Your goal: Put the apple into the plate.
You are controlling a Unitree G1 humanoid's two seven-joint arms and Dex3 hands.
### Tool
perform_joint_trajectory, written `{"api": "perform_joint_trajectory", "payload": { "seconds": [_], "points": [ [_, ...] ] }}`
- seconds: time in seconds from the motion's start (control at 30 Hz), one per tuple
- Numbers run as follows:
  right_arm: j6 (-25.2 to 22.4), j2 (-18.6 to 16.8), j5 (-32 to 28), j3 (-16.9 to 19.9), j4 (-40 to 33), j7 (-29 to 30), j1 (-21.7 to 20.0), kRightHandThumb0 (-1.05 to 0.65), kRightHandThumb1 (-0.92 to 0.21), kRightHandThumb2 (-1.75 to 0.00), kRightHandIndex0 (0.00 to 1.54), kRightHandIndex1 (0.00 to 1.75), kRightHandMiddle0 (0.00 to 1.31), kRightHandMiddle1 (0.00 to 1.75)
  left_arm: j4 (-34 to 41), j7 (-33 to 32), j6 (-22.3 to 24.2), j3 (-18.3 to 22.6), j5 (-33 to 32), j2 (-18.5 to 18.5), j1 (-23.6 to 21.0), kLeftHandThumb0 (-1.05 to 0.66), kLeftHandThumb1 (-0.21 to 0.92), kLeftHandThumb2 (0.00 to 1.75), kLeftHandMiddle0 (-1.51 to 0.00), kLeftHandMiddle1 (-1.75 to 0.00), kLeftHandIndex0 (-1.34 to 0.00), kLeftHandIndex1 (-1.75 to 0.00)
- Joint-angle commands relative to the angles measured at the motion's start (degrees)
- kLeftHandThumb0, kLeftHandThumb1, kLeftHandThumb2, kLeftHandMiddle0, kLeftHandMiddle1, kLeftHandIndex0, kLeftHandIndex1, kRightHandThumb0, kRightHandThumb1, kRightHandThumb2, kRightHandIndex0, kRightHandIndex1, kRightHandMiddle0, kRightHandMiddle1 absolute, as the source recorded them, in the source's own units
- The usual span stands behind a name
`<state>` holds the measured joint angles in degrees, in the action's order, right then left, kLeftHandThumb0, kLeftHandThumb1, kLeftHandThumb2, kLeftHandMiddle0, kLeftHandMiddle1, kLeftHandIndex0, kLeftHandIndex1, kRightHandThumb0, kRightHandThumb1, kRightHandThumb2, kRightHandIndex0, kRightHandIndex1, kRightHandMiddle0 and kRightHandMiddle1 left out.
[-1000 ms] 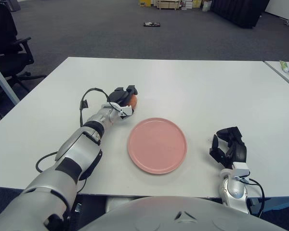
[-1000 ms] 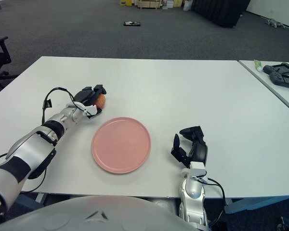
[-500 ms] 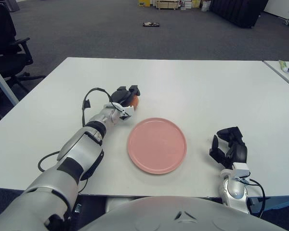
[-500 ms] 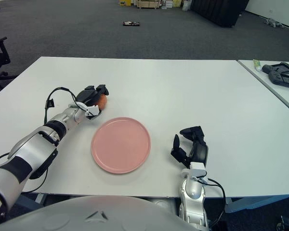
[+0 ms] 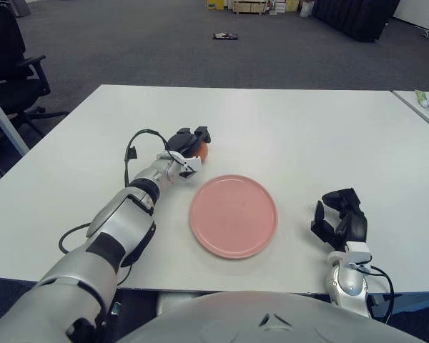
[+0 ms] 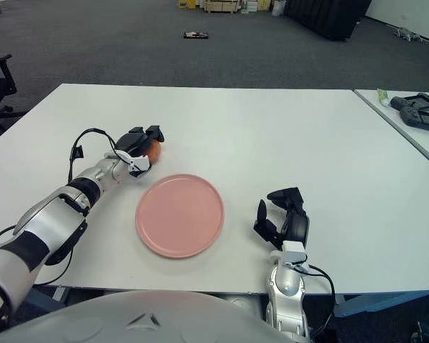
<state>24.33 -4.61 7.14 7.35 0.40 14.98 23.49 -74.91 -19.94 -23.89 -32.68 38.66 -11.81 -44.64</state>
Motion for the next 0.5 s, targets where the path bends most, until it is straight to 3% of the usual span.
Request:
{"api": "perform_joint_trajectory", "payload": {
  "seconds": [0.0, 0.47],
  "points": [
    [0.3, 0.0, -0.6, 0.2, -0.5, -0.1, -0.6, -0.4, -0.58, -0.99, 0.62, 1.56, 0.41, 1.75, -0.6, 3.3, -0.1, -0.7, 0.8, 0.3, 0.6, 0.0, 0.07, 1.56, -0.84, -1.62, -0.56, -1.75],
    [0.5, -0.1, -0.4, 0.3, 0.1, 0.2, -1.1, -0.41, -0.57, -1.0, 0.63, 1.56, 0.42, 1.75, 0.4, 5.1, 0.8, -0.6, 0.6, 0.4, 0.1, 0.0, 0.08, 1.55, -0.84, -1.61, -0.56, -1.75]
  ]
}}
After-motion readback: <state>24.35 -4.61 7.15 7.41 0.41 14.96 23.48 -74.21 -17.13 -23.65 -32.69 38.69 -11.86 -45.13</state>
